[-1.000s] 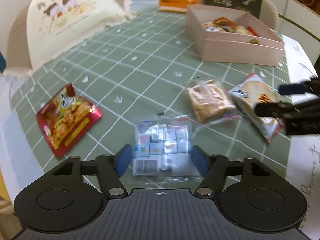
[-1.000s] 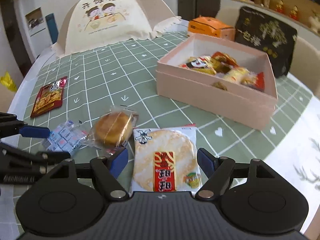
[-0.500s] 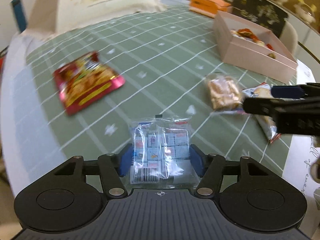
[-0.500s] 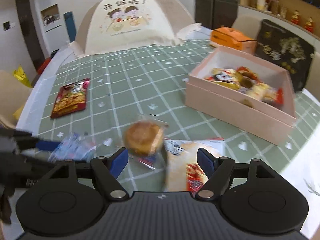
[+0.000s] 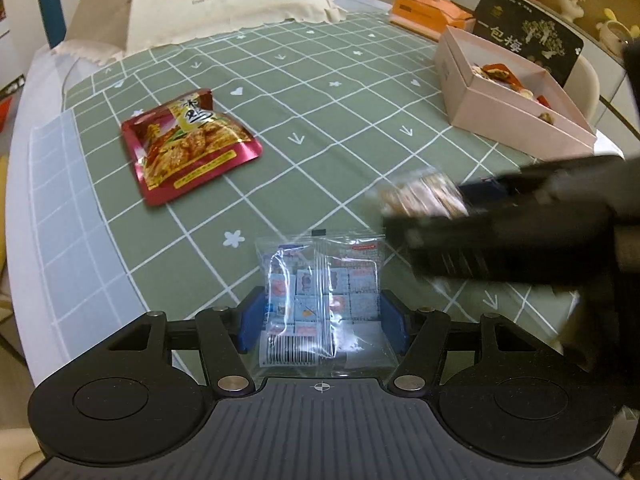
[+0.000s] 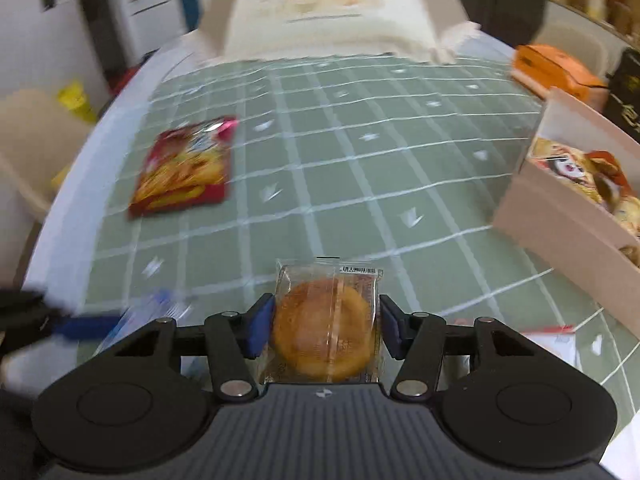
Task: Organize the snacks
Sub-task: 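Carry the candy bag into the pink box with the left tool while the right grasps the round bun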
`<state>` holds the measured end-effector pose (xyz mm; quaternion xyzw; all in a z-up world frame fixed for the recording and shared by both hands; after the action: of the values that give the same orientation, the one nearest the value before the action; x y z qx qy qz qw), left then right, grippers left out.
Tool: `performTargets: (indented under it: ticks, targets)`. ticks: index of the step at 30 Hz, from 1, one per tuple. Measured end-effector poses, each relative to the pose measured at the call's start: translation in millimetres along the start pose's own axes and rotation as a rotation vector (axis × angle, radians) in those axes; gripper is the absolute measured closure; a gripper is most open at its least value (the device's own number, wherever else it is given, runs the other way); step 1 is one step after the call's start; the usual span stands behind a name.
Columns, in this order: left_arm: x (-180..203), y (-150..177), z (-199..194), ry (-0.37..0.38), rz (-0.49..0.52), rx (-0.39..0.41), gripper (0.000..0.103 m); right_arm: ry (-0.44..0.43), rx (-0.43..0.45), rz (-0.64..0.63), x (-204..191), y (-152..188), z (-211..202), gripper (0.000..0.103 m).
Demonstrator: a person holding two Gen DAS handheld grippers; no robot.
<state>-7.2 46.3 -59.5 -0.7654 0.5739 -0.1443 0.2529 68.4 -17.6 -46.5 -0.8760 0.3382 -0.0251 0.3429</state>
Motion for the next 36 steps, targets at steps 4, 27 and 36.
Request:
performTargets:
  ticks: [4,27,36]
  targets:
    - [2.8,4.2,-2.1,-0.002,0.03,0.002,0.036,0.013,-0.008,-0.015,1.7,24.2,-15.0,0.048]
    - [0.6,5.2,-2.8,0.004,0.009,-0.004,0.036,0.086,0.05,0.051,39.8,59.5,-36.7,0.002]
    - [4.7,5.3,-2.2,0.012,0.024,0.018,0.028,0.137,0.068,-0.034,33.8,40.9,-70.3,0.049]
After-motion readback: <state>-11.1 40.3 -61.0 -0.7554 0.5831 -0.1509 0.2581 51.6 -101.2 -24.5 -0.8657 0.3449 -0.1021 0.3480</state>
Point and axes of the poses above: each gripper's, at about its wrist camera, not at the fingertips, and z roughly the way its jaws point, x to its right, y to its underside, the point moved 10 cm from there along z, roughly the way its jaws point, and after that the axes turned 11 degrees about -y, right-handed, at the moved point
